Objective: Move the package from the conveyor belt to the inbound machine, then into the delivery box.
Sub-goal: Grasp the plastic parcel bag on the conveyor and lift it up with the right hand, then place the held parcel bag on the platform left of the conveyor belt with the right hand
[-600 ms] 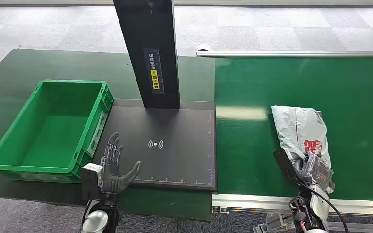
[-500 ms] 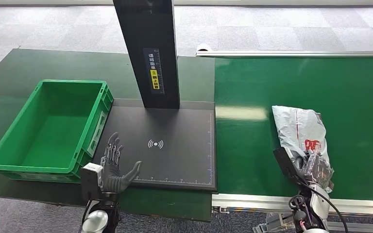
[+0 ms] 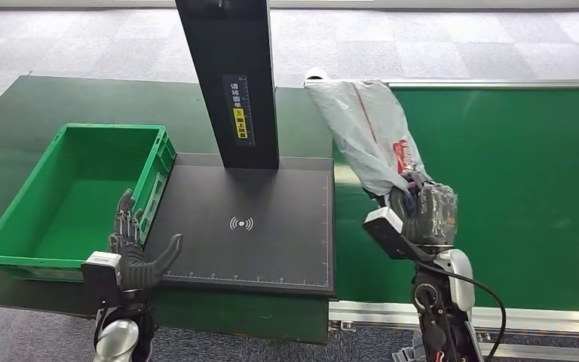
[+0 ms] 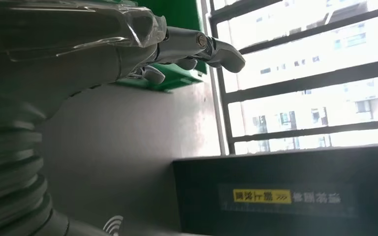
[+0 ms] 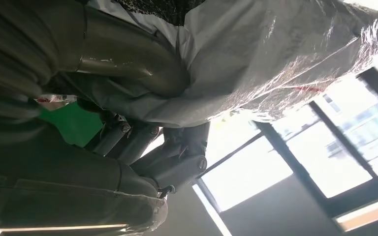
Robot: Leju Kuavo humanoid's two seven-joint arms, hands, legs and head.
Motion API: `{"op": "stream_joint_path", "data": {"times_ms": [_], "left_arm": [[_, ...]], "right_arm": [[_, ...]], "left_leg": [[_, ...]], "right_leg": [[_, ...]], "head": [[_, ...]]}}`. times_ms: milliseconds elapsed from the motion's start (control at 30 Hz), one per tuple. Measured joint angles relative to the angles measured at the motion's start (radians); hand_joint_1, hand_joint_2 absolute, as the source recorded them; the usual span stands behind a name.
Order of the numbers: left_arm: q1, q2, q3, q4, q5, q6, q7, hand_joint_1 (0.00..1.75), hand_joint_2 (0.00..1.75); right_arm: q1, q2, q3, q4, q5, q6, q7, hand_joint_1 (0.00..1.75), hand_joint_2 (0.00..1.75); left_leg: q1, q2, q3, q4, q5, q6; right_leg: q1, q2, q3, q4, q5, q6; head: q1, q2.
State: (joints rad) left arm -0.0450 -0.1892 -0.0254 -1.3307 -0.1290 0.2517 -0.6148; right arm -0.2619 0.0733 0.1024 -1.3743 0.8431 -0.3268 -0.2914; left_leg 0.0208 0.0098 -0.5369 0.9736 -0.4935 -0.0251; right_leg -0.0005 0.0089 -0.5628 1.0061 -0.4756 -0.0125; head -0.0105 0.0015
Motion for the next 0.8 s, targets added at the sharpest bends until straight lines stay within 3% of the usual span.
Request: {"op": "stream_joint_path", "data": {"times_ms": [300, 433, 633, 800], "left_arm": [[0.016, 0.006, 0.066, -0.144, -0.013, -0.014, 0.004, 0.00, 1.75], [0.029, 0.008, 0.069, -0.165, -0.014, -0.012, 0.005, 0.00, 1.75], [0.043, 0.010, 0.071, -0.179, -0.013, -0.007, 0.005, 0.00, 1.75], [0.044, 0.012, 0.070, -0.183, -0.016, -0.021, 0.020, 0.00, 1.75]], "right_arm": [[-0.039, 0.049, 0.283, 0.055, -0.098, 0.085, -0.012, 1.73, 1.75], [-0.059, 0.063, 0.345, 0.111, -0.114, 0.109, -0.007, 0.00, 1.75], [-0.085, 0.079, 0.400, 0.187, -0.157, 0.163, 0.030, 0.00, 1.75], [-0.107, 0.091, 0.410, 0.247, -0.280, 0.255, 0.016, 0.00, 1.75]], "left_leg": [[0.000, -0.001, 0.000, 0.000, 0.000, 0.000], [0.000, -0.001, 0.000, 0.000, 0.000, 0.000], [0.000, -0.001, 0.000, 0.000, 0.000, 0.000], [0.000, -0.001, 0.000, 0.000, 0.000, 0.000]], "right_leg": [[0.000, 0.000, 0.000, 0.000, 0.000, 0.000], [0.000, -0.001, 0.000, 0.000, 0.000, 0.000], [0.000, -0.001, 0.000, 0.000, 0.000, 0.000], [0.000, -0.001, 0.000, 0.000, 0.000, 0.000]], "head": [[0.000, 0.000], [0.000, 0.000], [0.000, 0.000], [0.000, 0.000]]}}
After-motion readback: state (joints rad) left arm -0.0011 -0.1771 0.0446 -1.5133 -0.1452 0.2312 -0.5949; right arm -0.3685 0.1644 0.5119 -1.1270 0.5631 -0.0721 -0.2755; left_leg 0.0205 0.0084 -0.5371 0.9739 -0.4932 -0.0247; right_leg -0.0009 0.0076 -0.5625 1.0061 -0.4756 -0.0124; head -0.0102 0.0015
